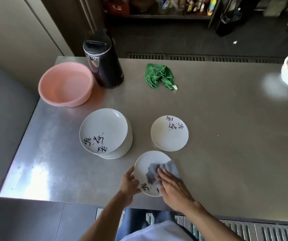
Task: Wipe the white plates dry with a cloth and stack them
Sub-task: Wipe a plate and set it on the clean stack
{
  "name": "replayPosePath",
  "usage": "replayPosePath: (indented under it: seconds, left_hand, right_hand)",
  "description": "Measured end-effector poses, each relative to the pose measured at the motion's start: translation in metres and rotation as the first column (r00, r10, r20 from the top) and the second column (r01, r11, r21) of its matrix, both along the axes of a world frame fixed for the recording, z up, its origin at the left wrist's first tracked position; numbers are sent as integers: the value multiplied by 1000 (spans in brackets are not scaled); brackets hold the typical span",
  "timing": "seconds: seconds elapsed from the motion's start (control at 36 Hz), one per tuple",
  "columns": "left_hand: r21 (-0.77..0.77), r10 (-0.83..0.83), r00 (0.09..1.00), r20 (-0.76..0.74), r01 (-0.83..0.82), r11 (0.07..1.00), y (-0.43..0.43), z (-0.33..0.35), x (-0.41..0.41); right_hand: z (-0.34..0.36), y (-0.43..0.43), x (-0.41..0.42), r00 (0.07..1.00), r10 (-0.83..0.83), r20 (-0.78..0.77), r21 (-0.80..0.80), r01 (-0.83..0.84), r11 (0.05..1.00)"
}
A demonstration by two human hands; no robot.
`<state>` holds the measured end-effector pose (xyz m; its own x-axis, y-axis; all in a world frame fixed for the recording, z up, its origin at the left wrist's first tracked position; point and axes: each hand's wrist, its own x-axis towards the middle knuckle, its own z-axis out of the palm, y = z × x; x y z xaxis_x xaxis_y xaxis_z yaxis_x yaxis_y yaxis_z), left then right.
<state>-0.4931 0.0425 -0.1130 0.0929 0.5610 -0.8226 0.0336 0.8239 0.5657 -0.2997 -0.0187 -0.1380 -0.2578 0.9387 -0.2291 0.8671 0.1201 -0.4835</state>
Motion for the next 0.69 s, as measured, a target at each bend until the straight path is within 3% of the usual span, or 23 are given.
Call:
replayPosePath:
  seconds: [0.06,0.11,0.25,0.39,0.5,0.61,0.69]
  left_hand:
    - [-6,-11,1000,-11,10,1000,-2,0,2]
    - [4,-29,999,-18,29,1000,-3,0,5]
    - [72,-70,997,-22,72,995,-3,2,6]
    - [22,-59,997,44,59,998,0,1,-7]
    - [28,-104,994,22,103,994,0,2,-5]
    - [32,-148,988,36,147,989,0,7,-3]
    - [38,-115,992,49,114,993,0,10,-2]
  right_hand:
    - [-4,15,-17,988,-153,20,-61,154,986]
    - [-6,30,-34,981,-193,27,-54,195,979]
    - [-8,35,-46,988,153,-7,45,-152,987]
    - [-18,44,-24,984,-119,131,-63,128,990]
    - [-8,36,-33,985,168,-33,-56,-170,984]
    - [-12,42,-25,998,-30,49,-74,34,997]
    - [-15,37,-29,993,117,-11,-85,-118,989]
